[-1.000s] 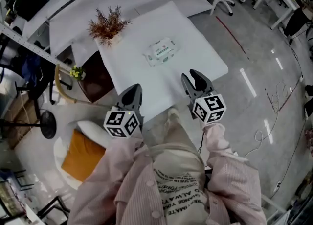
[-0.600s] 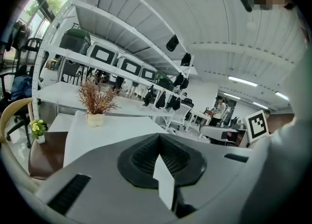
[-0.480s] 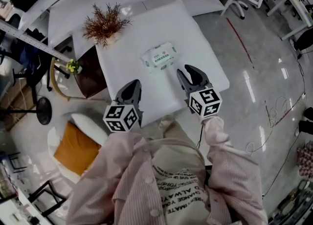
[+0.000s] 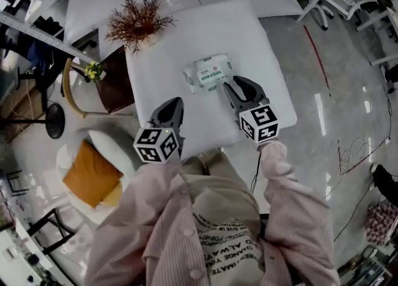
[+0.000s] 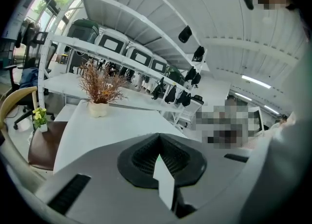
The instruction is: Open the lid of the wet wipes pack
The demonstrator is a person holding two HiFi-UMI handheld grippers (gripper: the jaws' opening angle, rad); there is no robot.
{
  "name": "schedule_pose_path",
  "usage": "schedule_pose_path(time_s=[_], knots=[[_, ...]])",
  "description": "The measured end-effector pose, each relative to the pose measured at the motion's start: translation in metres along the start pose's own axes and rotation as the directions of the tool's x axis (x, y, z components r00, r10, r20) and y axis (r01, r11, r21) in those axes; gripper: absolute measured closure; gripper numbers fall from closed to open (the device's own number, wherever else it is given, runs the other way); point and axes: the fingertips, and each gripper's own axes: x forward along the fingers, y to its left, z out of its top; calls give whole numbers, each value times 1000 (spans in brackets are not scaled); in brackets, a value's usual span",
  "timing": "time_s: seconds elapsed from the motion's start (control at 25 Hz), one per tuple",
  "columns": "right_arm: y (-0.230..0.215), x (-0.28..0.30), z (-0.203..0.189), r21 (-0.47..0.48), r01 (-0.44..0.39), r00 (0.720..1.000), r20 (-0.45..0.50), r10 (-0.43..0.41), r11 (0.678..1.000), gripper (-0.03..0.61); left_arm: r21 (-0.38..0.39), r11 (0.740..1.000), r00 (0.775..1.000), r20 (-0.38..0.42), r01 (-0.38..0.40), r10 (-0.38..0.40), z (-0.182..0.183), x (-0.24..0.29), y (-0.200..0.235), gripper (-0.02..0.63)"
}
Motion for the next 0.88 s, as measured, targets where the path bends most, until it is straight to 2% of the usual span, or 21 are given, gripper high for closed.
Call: schedule_pose_path(time_s=[0.28, 0.6, 0.76, 0.88], knots=[[-5, 37, -13, -111, -74, 995, -68, 67, 991, 457, -29, 999, 999, -49, -20, 19, -13, 21, 18, 617], [-12, 68, -38, -222, -168, 977, -166, 132, 961, 457, -62, 998, 994, -109, -29, 22, -34, 43, 37, 617], [-10, 85, -54, -283, -222, 961, -225, 160, 933, 457, -88, 996, 992, -122, -26, 15, -45, 56, 46, 617], [-8, 96, -68, -347, -271, 947, -265, 183, 898, 457, -106, 994, 993, -120, -29, 16, -53, 67, 55, 617]])
